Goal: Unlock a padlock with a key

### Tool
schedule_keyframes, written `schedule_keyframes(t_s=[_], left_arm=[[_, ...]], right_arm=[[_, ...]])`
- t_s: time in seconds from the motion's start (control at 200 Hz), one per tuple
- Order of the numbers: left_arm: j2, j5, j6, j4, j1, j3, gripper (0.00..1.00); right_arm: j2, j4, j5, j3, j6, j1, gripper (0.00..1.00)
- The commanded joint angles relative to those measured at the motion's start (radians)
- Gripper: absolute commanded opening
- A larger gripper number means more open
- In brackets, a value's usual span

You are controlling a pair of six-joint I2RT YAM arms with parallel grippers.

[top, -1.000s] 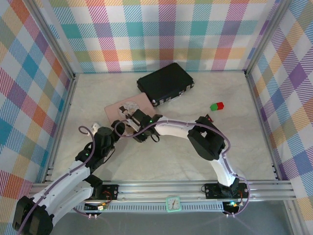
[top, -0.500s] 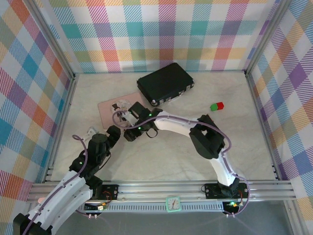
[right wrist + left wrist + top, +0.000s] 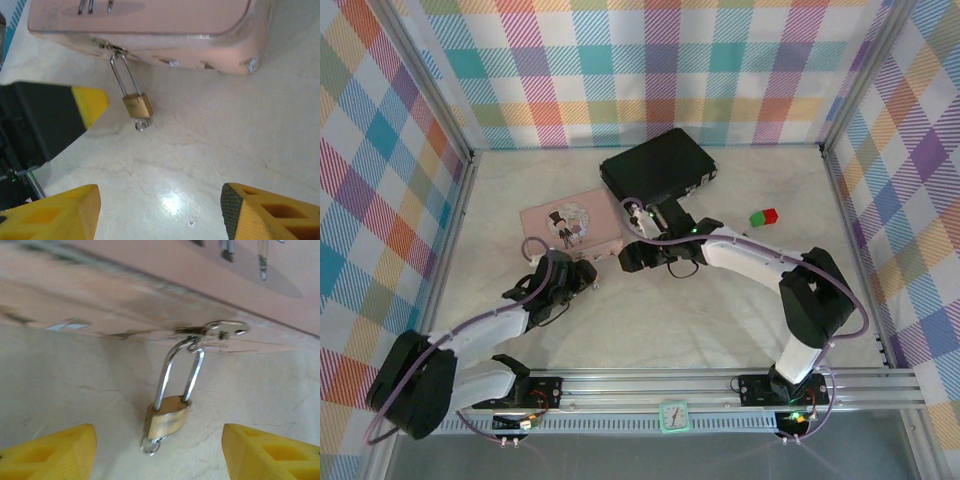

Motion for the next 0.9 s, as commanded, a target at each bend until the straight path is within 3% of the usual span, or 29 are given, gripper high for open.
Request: schedule_keyframes(t_s=[0.0, 0.265, 0.46, 0.635, 0.895], left_arm=[[0.079, -0.065, 0.065, 0.061, -0.041, 0.061, 0.66], [0.266, -0.204, 0.068, 0.078, -0.105, 0.129, 0.55], [0.351, -0.286, 0.035, 0.037, -0.136, 0.184, 0.53], [0.438, -0.275, 0.002, 0.068, -0.140, 0.201, 0.28], [0.418, -0.279, -0.010, 0.111, -0.141, 0.169, 0.11]], right_arm=[[-0.042, 0.052, -0.007, -0.043, 0.049, -0.004, 0.65], [-0.095, 0.082, -0.007, -0.110, 0.076, -0.016, 0.65], [-0.135, 0.104, 0.011, -0.142, 0.084, -0.027, 0.65], [-0.156, 0.109, 0.022, -0.157, 0.091, -0.032, 0.64], [-0.156, 0.133, 0.024, -0.194, 0.116, -0.041, 0.64]])
